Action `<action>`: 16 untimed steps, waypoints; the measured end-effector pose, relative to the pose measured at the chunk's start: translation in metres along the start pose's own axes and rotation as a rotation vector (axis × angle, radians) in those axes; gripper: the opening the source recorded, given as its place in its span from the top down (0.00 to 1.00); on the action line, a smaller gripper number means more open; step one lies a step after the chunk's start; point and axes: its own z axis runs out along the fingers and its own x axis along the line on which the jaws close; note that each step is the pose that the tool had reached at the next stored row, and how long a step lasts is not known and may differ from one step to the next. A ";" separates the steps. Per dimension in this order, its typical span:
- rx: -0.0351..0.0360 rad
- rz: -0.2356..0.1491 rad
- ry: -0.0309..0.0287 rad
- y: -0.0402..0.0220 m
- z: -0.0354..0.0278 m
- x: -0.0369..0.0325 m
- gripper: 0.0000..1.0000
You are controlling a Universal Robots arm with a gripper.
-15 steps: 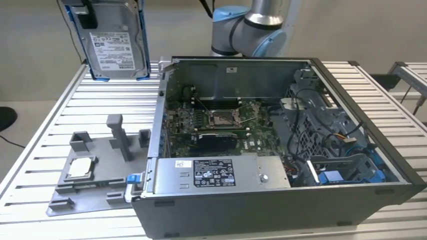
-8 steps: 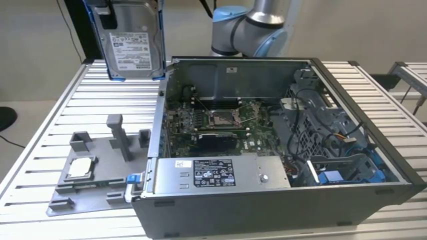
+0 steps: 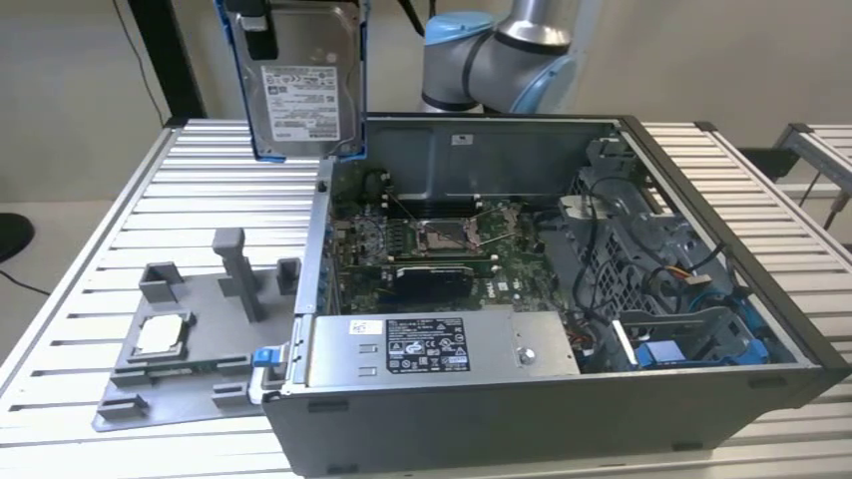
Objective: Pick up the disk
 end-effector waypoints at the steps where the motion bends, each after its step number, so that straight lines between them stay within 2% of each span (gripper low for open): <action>1: -0.0008 0.000 0.0000 -0.0045 0.0000 0.0006 1.00; 12: -0.0088 0.000 -0.0006 -0.0542 0.0006 0.0071 1.00; 16: -0.0106 0.000 -0.0007 -0.0701 0.0007 0.0105 1.00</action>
